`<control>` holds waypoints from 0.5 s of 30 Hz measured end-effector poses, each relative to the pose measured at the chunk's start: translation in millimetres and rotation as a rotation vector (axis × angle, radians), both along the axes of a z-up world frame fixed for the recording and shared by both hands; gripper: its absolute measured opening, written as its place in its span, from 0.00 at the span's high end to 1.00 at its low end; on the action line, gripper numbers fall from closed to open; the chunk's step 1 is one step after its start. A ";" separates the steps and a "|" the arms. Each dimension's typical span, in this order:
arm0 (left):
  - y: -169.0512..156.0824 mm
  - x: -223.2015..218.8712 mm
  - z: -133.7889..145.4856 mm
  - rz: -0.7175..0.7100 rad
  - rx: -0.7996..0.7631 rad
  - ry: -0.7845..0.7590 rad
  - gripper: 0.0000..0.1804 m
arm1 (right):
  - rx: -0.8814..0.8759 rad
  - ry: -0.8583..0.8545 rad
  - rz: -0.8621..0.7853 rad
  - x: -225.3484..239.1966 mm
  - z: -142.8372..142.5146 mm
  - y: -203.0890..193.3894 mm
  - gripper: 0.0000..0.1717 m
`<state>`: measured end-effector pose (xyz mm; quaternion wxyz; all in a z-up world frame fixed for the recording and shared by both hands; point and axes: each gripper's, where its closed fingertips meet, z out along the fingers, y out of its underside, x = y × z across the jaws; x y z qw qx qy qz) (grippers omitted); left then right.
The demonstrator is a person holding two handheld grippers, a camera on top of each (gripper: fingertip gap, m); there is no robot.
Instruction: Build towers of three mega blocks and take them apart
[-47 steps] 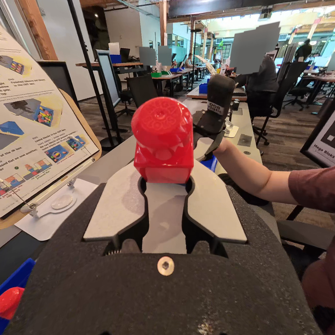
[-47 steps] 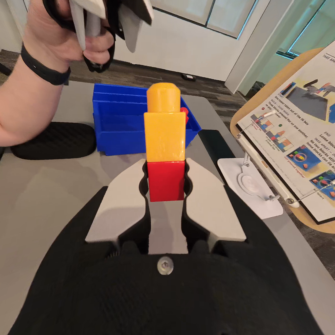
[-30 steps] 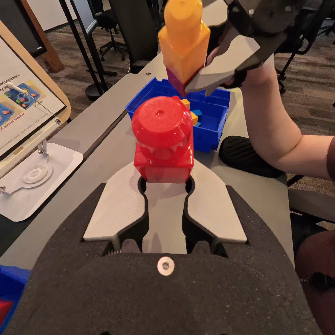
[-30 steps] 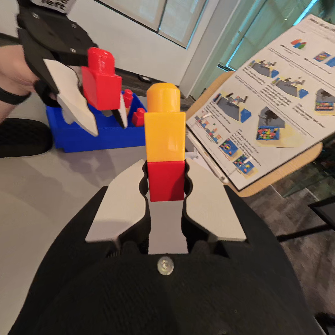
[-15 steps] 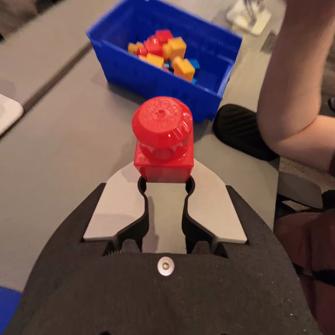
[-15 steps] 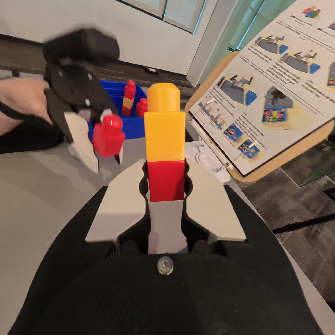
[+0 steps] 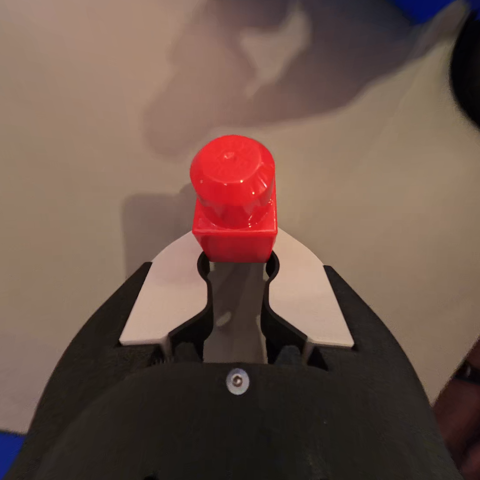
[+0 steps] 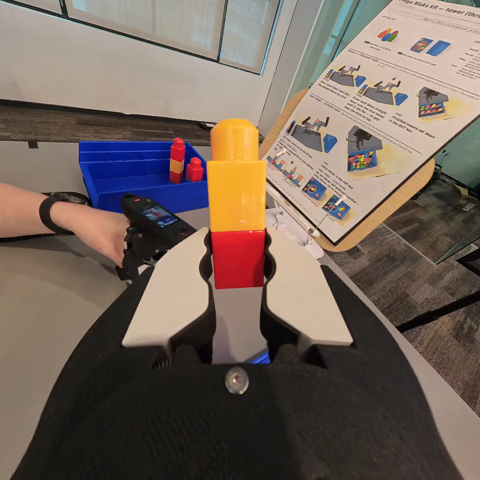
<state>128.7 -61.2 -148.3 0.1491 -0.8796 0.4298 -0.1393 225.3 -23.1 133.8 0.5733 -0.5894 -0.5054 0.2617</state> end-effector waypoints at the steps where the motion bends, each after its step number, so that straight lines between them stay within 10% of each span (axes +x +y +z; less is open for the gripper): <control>1: -6.7 -5.4 -2.7 -0.009 -0.050 0.040 0.78 | -0.002 -0.004 0.003 -0.7 -0.7 -0.1 0.79; 15: -29.8 -56.6 -6.3 -0.114 -0.285 0.524 0.78 | -0.031 -0.017 0.000 3.1 -6.1 7.8 0.79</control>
